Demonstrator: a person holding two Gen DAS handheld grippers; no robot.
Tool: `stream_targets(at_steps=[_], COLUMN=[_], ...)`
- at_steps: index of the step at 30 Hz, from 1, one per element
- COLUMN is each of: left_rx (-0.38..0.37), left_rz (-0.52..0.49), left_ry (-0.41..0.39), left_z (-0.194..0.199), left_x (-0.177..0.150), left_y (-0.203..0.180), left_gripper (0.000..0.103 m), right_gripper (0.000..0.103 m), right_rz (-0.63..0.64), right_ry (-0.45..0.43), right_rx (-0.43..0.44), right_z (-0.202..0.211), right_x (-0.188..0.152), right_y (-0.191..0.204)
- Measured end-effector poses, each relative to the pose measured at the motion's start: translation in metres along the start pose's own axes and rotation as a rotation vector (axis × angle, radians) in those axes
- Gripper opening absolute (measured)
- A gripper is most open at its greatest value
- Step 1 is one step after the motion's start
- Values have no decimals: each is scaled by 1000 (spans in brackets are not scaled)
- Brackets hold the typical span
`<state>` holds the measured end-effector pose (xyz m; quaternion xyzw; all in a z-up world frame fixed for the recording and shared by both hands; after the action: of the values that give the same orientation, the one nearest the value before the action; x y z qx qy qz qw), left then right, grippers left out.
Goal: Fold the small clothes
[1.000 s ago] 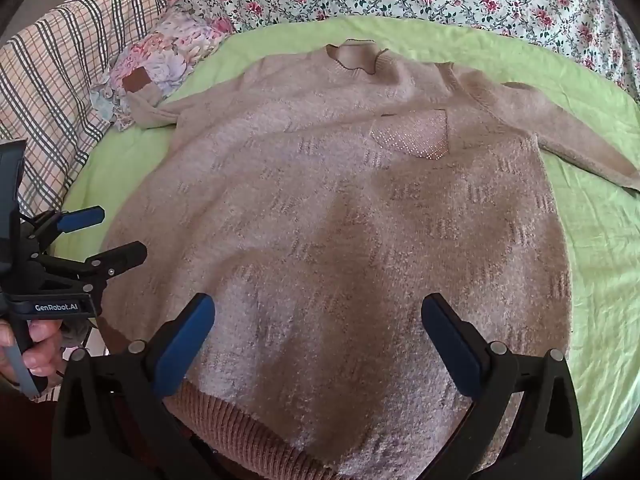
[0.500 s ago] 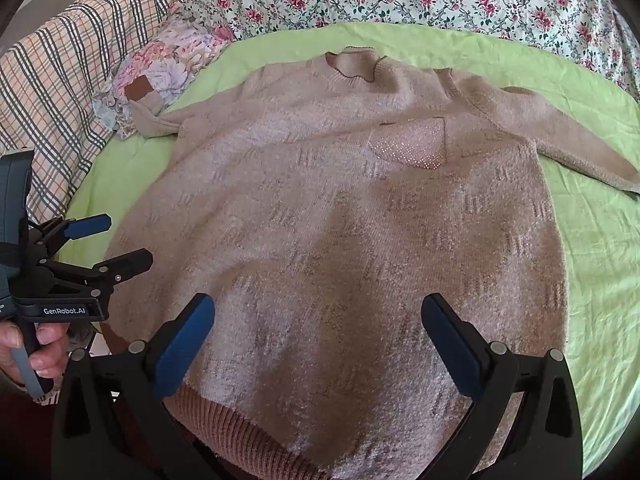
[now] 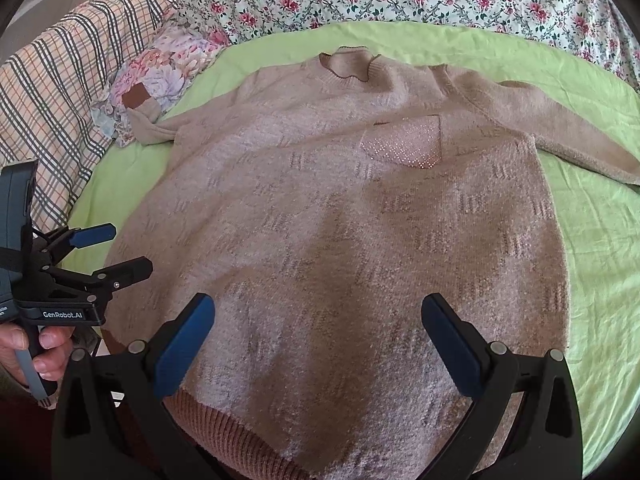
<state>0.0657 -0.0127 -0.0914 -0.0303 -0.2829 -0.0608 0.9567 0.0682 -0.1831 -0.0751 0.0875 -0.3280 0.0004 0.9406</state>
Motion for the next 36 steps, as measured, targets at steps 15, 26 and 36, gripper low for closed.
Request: stream_targets(at_steps=[15,26,36], left_rx=[-27,-25,-10], left_rz=[8,-69,-102], left_ry=[9,-39,-79], left_z=[-15,-37,-100], left_x=[21,93,221], left_y=[15,31,76], left_gripper=[100,100,100], right_gripper=[90,77,75], right_rz=[9,9,9], right_ry=[-36,-43,-73], right_rx=[16,53,-1], right_z=[-10,-20,-41], right_x=[28,94,188], right_y=[-22,-60,-125])
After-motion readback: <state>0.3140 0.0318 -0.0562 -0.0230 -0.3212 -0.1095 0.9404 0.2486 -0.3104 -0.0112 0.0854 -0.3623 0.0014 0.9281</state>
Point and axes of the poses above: each gripper's, at about its wrist camera, not at the fingertips, and z roughly against the way its jaws point, y to its left, x to its top, the point moved 10 cm from there along -z, roughly the way its jaws point
